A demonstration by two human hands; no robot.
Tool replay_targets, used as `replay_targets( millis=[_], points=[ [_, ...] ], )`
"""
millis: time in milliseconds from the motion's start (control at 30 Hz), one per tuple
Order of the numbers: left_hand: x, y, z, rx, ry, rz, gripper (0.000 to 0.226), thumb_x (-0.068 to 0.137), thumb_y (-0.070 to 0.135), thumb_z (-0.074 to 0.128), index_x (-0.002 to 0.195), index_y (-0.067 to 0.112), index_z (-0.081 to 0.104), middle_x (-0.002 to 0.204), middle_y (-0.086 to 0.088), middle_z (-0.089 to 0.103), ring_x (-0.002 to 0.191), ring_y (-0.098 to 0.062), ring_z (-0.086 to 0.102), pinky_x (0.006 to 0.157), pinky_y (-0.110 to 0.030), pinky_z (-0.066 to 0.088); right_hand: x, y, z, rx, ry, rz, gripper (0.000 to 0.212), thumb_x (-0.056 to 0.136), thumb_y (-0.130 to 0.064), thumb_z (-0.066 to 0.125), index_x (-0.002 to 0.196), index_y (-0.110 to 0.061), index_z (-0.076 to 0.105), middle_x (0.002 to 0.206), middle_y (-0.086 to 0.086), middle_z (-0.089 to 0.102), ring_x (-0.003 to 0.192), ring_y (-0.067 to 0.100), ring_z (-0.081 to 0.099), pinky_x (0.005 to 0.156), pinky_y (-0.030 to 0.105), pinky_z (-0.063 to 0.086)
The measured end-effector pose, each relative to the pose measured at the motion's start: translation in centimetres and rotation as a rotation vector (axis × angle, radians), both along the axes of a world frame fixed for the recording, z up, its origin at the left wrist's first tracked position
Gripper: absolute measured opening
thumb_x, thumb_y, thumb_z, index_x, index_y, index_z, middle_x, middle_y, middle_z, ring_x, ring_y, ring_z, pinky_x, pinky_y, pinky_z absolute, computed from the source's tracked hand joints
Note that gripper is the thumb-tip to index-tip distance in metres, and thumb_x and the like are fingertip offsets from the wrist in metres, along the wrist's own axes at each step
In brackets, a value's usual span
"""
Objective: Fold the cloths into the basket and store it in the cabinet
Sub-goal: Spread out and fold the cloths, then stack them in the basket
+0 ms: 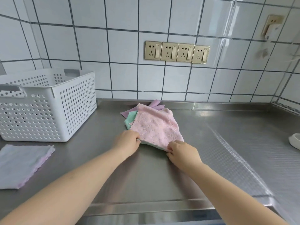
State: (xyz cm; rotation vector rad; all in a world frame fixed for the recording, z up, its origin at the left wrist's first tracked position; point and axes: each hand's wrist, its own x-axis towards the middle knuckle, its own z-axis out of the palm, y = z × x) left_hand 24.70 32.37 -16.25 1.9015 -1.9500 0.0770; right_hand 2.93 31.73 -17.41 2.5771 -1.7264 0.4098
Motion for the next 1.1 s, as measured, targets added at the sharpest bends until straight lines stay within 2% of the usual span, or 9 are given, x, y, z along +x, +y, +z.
replay_targets(
  millis=[500, 600, 667, 733, 800, 867, 933, 967, 1100],
  points=[
    [3.1, -8.8, 10.7, -0.205, -0.014, 0.016, 0.029, 0.096, 0.015, 0.042, 0.113, 0.022, 0.064, 0.116, 0.0, 0.066, 0.107, -0.024, 0.058, 0.082, -0.034, 0.047, -3.2, -9.0, 13.5, -0.027, -0.015, -0.309, 0.008, 0.083, -0.016, 0.052, 0.083, -0.017, 0.06, 0.089, 0.006, 0.065, 0.082, 0.028, 0.058, 0.057, 0.024, 0.038],
    [3.4, -10.8, 12.9, -0.269, 0.054, 0.015, 0.029, 0.095, 0.012, 0.042, 0.112, 0.018, 0.065, 0.114, -0.004, 0.066, 0.103, -0.026, 0.059, 0.079, -0.033, 0.045, -2.6, -11.2, 16.8, 0.06, -0.233, -0.333, 0.015, 0.085, -0.006, 0.047, 0.083, -0.014, 0.06, 0.067, 0.002, 0.069, 0.065, 0.021, 0.066, 0.057, 0.025, 0.048],
    [3.8, -11.9, 14.9, -0.332, 0.079, 0.016, 0.028, 0.095, 0.011, 0.042, 0.11, 0.016, 0.066, 0.112, -0.005, 0.067, 0.1, -0.026, 0.059, 0.077, -0.032, 0.045, -1.8, -12.7, 19.2, 0.12, -0.477, -0.362, 0.019, 0.088, -0.003, 0.044, 0.077, -0.013, 0.056, 0.051, 0.001, 0.065, 0.039, 0.015, 0.059, 0.042, 0.019, 0.045],
    [4.3, -12.5, 17.2, -0.397, 0.075, 0.024, 0.028, 0.095, 0.011, 0.042, 0.109, 0.016, 0.066, 0.112, -0.005, 0.067, 0.1, -0.027, 0.059, 0.079, -0.033, 0.046, -1.0, -13.8, 21.5, 0.202, -0.841, -0.368, 0.019, 0.091, 0.0, 0.042, 0.087, -0.01, 0.057, 0.066, 0.012, 0.068, 0.03, 0.018, 0.056, 0.032, 0.018, 0.043],
    [4.9, -12.6, 19.4, -0.455, 0.067, 0.037, 0.029, 0.095, 0.011, 0.042, 0.11, 0.016, 0.066, 0.112, -0.006, 0.067, 0.101, -0.029, 0.059, 0.08, -0.033, 0.046, -0.4, -14.3, 23.0, 0.182, -0.984, -0.312, 0.024, 0.091, 0.003, 0.038, 0.097, -0.009, 0.057, 0.089, 0.019, 0.066, 0.048, 0.027, 0.064, 0.047, 0.03, 0.055],
    [5.6, -12.3, 21.6, -0.52, 0.054, 0.054, 0.029, 0.094, 0.011, 0.042, 0.109, 0.017, 0.067, 0.112, -0.006, 0.067, 0.103, -0.03, 0.059, 0.081, -0.034, 0.045, -0.3, -14.8, 24.0, -0.065, -0.726, -0.267, 0.028, 0.085, 0.006, 0.041, 0.098, -0.011, 0.06, 0.096, 0.015, 0.065, 0.073, 0.031, 0.063, 0.062, 0.037, 0.053],
    [6.4, -11.6, 23.5, -0.573, 0.02, 0.062, 0.029, 0.094, 0.011, 0.042, 0.109, 0.017, 0.067, 0.114, -0.006, 0.067, 0.106, -0.031, 0.058, 0.081, -0.034, 0.043, -0.3, -14.6, 24.9, -0.294, -0.462, -0.294, 0.03, 0.076, 0.004, 0.042, 0.091, -0.013, 0.062, 0.09, 0.009, 0.065, 0.077, 0.029, 0.055, 0.053, 0.026, 0.037],
    [6.8, -11.1, 24.5, -0.592, 0.004, 0.065, 0.03, 0.094, 0.01, 0.042, 0.11, 0.016, 0.067, 0.115, -0.006, 0.067, 0.107, -0.031, 0.057, 0.081, -0.033, 0.042, -0.1, -14.4, 25.5, -0.316, -0.46, -0.29, 0.032, 0.073, 0.003, 0.041, 0.089, -0.014, 0.063, 0.087, 0.008, 0.065, 0.076, 0.029, 0.055, 0.051, 0.025, 0.032],
    [8.1, -9.0, 26.9, -0.635, -0.037, 0.08, 0.03, 0.094, 0.011, 0.042, 0.111, 0.016, 0.067, 0.116, -0.006, 0.067, 0.108, -0.031, 0.057, 0.08, -0.033, 0.042, 1.2, -14.1, 27.8, -0.146, -0.879, -0.2, 0.031, 0.081, 0.007, 0.042, 0.072, -0.015, 0.06, 0.084, 0.01, 0.066, 0.077, 0.031, 0.07, 0.06, 0.035, 0.056]
  ],
)
